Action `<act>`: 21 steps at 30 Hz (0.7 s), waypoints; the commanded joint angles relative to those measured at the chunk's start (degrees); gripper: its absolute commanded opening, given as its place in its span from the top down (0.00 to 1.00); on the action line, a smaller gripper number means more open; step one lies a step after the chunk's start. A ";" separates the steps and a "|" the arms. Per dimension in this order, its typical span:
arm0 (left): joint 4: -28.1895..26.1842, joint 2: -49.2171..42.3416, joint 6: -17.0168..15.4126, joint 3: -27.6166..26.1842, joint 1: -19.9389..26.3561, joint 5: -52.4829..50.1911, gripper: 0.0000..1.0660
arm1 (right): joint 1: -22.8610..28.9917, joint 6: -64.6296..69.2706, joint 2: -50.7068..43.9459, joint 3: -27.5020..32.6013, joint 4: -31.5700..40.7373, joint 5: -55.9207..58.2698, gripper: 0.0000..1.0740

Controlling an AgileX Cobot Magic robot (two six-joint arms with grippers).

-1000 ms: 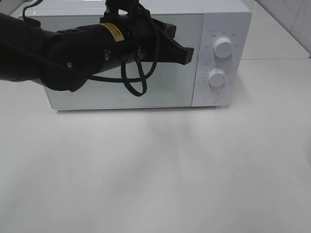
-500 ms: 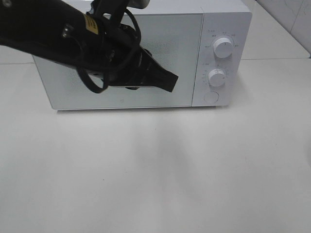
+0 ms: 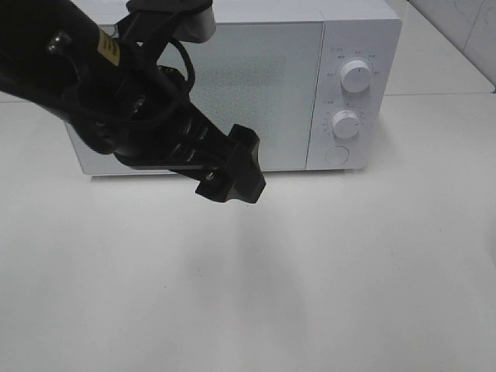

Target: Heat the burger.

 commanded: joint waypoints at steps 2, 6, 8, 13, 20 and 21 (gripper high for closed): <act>-0.69 -1.60 -0.46 -0.40 2.69 6.53 0.05 | -0.06 0.00 -1.49 0.23 -0.17 -0.57 0.56; -0.63 -2.75 -0.46 -0.40 5.90 11.00 0.05 | -0.06 0.00 -1.49 0.23 -0.17 -0.57 0.56; -0.40 -3.55 -0.46 -0.40 8.02 13.92 0.05 | -0.06 0.00 -1.49 0.23 -0.17 -0.57 0.56; -0.23 -4.81 -0.46 -0.29 15.13 17.36 0.05 | -0.06 0.00 -1.49 0.23 -0.17 -0.57 0.56; 1.09 -6.30 -0.06 -0.29 25.61 26.81 0.05 | -0.06 0.00 -1.49 0.23 -0.17 -0.57 0.56; 2.69 -6.93 -0.06 -0.29 28.59 29.34 0.05 | -0.06 0.00 -1.49 0.23 -0.17 -0.57 0.56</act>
